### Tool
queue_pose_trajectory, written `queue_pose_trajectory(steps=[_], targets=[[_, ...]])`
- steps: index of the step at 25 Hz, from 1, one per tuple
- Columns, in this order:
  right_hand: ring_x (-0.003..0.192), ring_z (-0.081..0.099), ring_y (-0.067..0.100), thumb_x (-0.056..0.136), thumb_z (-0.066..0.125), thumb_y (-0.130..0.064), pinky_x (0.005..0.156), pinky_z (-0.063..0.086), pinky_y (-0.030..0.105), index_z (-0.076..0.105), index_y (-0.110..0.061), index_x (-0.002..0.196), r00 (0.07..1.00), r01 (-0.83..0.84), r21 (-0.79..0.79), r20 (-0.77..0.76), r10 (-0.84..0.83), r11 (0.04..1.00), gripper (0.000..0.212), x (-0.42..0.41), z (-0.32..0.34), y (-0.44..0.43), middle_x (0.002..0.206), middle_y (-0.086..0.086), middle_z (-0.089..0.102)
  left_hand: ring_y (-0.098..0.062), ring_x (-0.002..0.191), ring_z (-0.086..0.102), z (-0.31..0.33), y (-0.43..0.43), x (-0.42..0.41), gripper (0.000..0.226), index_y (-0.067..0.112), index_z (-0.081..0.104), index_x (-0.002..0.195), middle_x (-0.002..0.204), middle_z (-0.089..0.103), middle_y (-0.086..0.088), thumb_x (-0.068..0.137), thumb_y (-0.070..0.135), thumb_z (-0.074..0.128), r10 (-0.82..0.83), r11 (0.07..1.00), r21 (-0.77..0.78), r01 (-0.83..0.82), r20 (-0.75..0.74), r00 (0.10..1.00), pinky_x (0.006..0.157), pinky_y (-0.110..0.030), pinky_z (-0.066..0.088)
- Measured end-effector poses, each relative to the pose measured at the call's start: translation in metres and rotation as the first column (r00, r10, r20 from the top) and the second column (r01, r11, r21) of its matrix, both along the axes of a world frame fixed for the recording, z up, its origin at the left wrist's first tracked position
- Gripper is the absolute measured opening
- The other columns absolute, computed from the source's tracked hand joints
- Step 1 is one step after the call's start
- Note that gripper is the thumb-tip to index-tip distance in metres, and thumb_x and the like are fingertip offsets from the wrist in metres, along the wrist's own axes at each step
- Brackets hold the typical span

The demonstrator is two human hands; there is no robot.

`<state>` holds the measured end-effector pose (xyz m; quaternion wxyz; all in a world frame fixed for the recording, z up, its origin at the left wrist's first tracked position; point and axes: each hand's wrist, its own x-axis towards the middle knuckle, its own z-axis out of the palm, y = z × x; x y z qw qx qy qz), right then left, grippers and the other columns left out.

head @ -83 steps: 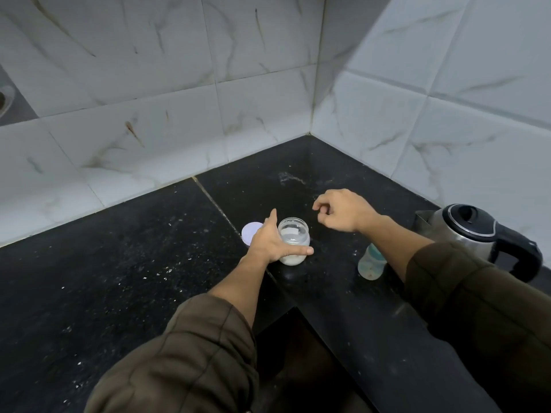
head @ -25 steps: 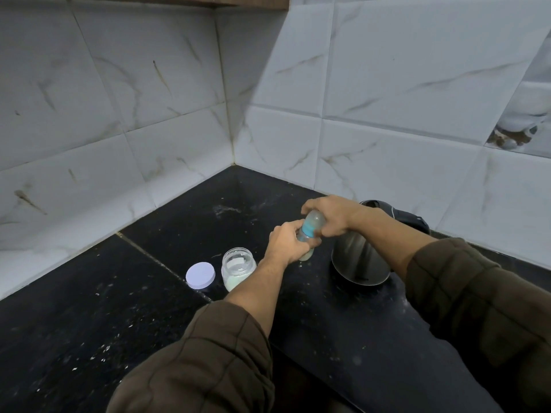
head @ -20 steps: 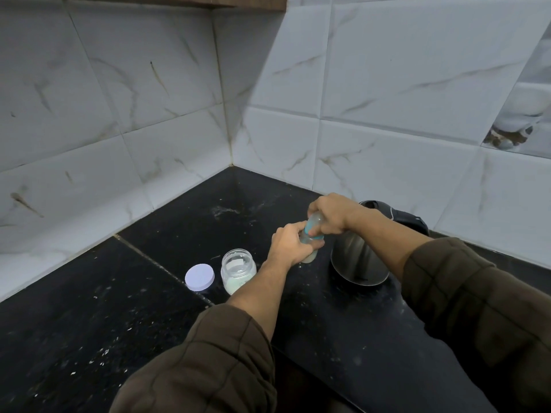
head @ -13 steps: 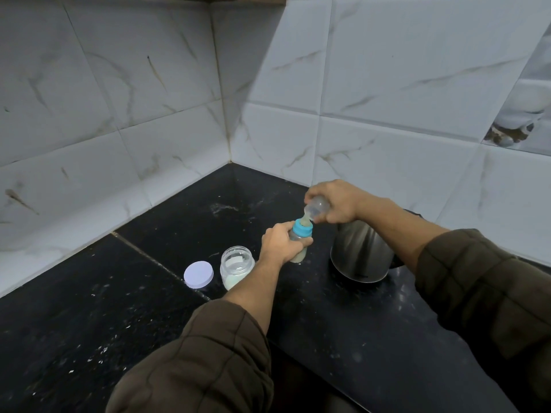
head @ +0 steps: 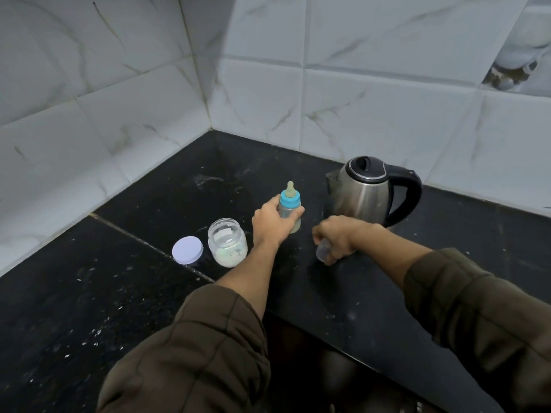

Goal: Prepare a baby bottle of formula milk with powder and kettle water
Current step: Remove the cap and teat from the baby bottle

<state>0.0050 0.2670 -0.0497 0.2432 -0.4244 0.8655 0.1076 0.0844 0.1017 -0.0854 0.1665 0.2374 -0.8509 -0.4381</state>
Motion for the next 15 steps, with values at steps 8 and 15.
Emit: queue_pose_trajectory(steps=[8, 15], targets=[[0.104, 0.058, 0.022, 0.077, 0.088, -0.033, 0.078, 0.054, 0.035, 0.057, -0.024, 0.122, 0.997, -0.077, 0.131, 0.042, 0.072, 0.988, 0.056, 0.013, -0.032, 0.007, 0.122, 0.002, 0.057, -0.014, 0.123, 0.063, -0.007, 0.005, 0.004, 0.066, 0.022, 0.062, 0.139, 0.132, 0.069, 0.004, 0.083, 0.050, 0.083, -0.017, 1.000, -0.012, 0.017, 0.024, 1.000, 0.108, -0.040, 0.051], [0.106, 0.060, 0.022, 0.077, 0.084, -0.051, 0.081, 0.054, 0.036, 0.053, -0.026, 0.132, 0.999, -0.023, 0.110, 0.039, 0.019, 0.994, 0.068, 0.011, -0.020, -0.001, 0.123, 0.000, 0.058, -0.014, 0.126, 0.061, -0.005, -0.001, 0.006, 0.072, 0.021, 0.060, 0.143, 0.136, 0.067, 0.004, 0.082, 0.051, 0.084, -0.017, 1.000, -0.001, 0.017, 0.037, 0.999, 0.110, -0.040, 0.050]])
